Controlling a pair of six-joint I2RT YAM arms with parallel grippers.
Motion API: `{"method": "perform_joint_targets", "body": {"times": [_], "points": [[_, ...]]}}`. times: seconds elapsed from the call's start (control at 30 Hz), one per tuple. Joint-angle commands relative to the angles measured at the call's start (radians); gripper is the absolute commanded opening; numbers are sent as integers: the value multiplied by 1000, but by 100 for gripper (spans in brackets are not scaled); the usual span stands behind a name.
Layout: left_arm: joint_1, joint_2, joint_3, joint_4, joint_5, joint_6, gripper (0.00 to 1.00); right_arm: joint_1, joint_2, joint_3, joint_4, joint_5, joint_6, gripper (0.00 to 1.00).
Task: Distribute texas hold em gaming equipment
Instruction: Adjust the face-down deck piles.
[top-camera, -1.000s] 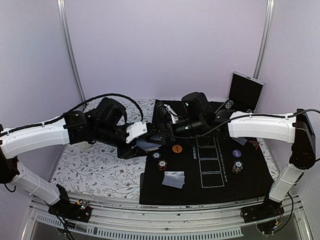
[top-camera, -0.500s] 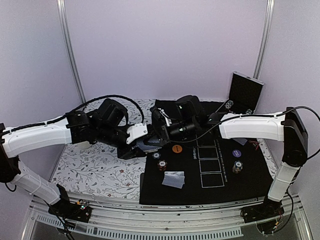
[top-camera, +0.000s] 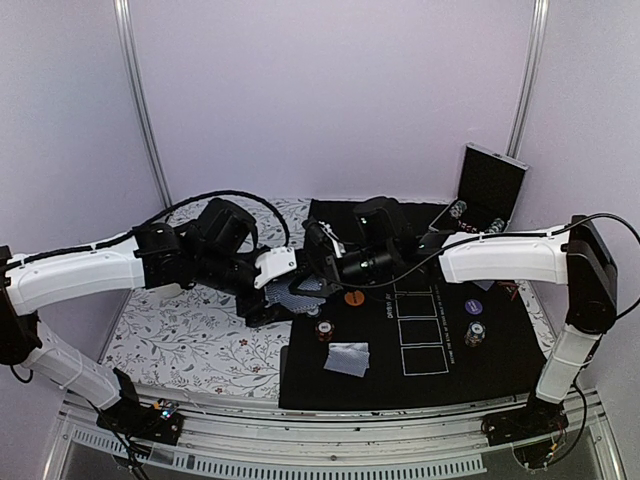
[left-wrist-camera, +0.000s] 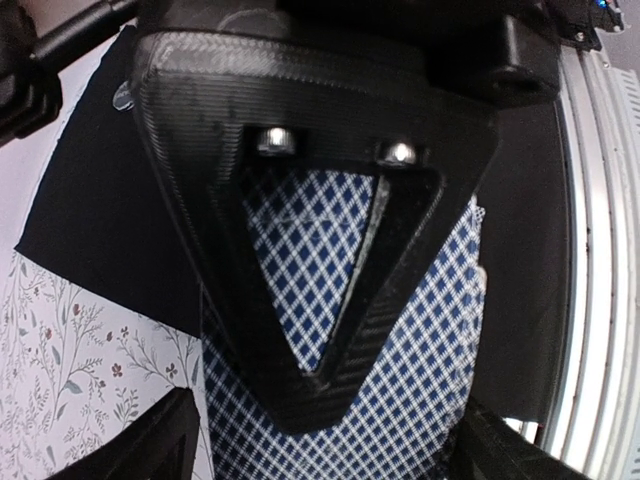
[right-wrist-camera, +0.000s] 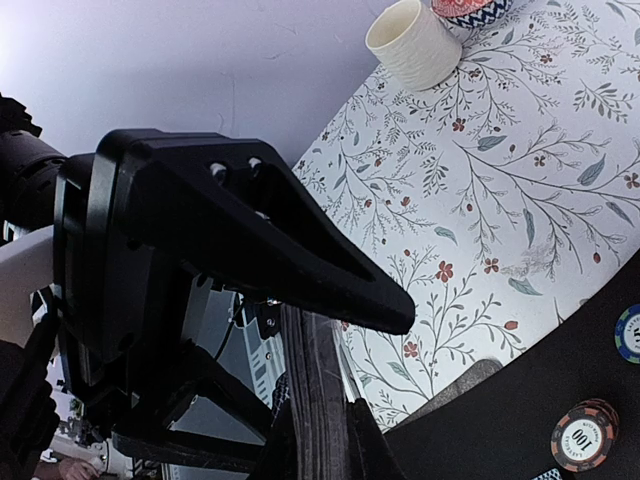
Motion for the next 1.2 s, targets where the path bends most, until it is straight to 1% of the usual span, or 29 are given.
{"method": "perform_joint_targets", "body": {"times": [0.0,0.33,0.4,0.47,0.53,0.63,0.73,0.83,0.93,1.07,1.17], "points": [[4,7,-9,36,16,10,84,17,-47,-11,32,-19,5,2],[6,12,-17,37,36,17,85,26,-84,-35,87,-39,25,2],[6,7,-14,36,44,16,81,26,-88,-35,88,-32,28,2],[5,0,-14,36,48,15,71,26,-85,-32,88,-37,31,2],[6,-2,-14,35,50,15,64,26,-83,-32,87,-39,32,2],[6,-3,-10,35,64,11,59,26,-85,-30,76,-24,32,2],[6,-11,-6,35,78,11,54,25,-84,-18,24,14,16,2],[6,-13,-7,35,90,11,52,25,-89,-21,3,34,8,2],[5,-16,-2,35,91,3,52,26,-94,-30,0,42,6,3],[8,-21,-4,37,81,4,64,25,-92,-29,2,31,8,3],[8,-21,-2,36,83,4,64,26,-94,-31,3,33,10,3]]}}
